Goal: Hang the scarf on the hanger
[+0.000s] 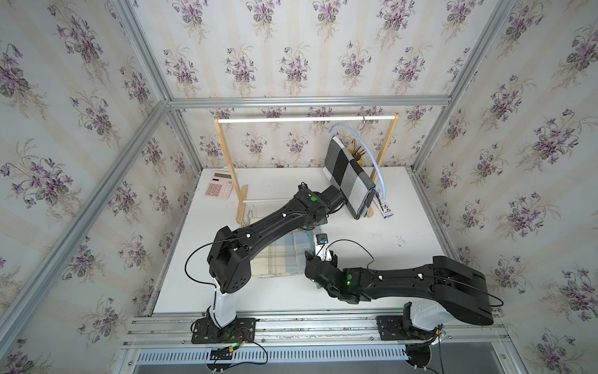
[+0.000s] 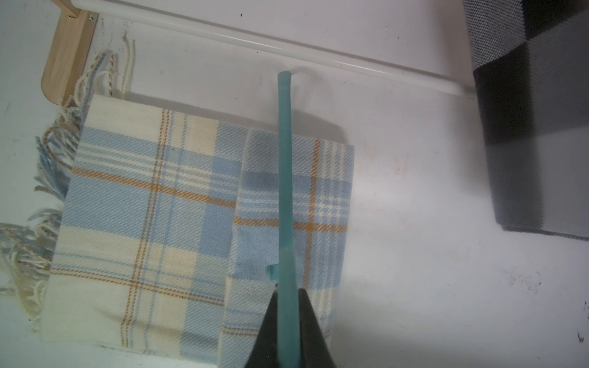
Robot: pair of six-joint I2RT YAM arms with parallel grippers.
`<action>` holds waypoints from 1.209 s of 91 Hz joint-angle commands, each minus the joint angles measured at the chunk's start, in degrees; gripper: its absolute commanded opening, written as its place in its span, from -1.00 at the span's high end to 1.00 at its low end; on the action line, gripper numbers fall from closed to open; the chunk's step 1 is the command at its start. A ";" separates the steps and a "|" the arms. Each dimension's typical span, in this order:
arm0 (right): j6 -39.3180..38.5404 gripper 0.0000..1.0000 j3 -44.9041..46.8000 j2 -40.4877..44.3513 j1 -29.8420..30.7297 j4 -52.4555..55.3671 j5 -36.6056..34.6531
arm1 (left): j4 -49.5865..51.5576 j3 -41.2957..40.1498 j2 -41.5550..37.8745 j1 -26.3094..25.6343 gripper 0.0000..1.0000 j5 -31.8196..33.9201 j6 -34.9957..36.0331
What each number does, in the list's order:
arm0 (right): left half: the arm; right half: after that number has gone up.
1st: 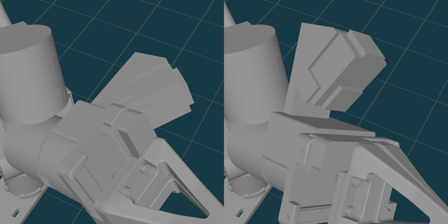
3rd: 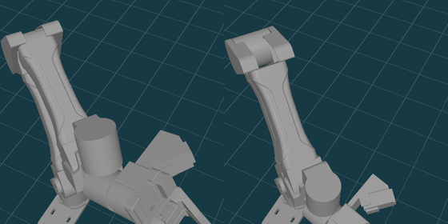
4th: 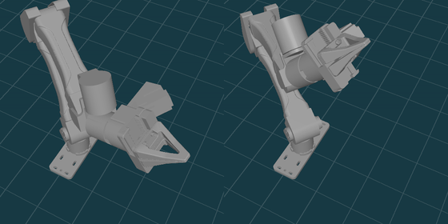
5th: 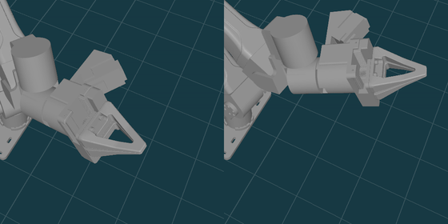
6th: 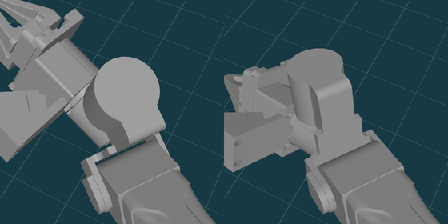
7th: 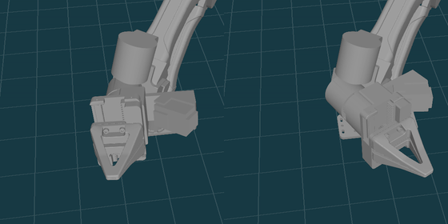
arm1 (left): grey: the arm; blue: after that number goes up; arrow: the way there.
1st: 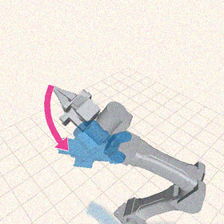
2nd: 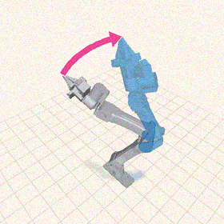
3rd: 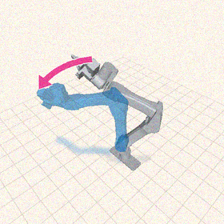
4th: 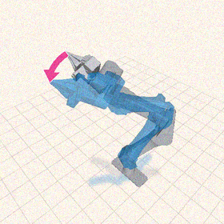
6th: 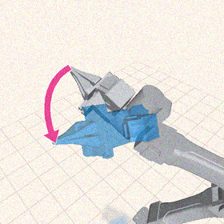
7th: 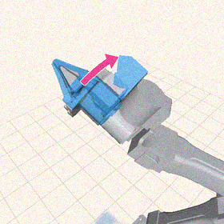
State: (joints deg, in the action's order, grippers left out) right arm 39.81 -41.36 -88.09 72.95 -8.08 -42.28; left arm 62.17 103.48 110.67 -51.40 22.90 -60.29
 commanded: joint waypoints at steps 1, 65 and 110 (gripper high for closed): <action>-1.82 0.00 -0.34 -0.93 -1.07 0.59 0.94 | 1.50 0.46 0.37 -0.02 1.00 0.22 -0.72; -3.69 1.00 -4.77 -5.65 -4.28 5.88 2.11 | 2.30 2.61 1.33 0.02 1.00 -2.64 0.75; -2.04 1.00 -2.21 -1.72 -6.05 4.29 9.22 | -4.98 -13.56 -22.66 4.53 -0.89 -9.17 15.36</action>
State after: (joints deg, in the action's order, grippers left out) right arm 36.29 -44.49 -90.61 67.44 -3.31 -36.16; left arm 62.00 97.06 96.03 -49.71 18.48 -50.43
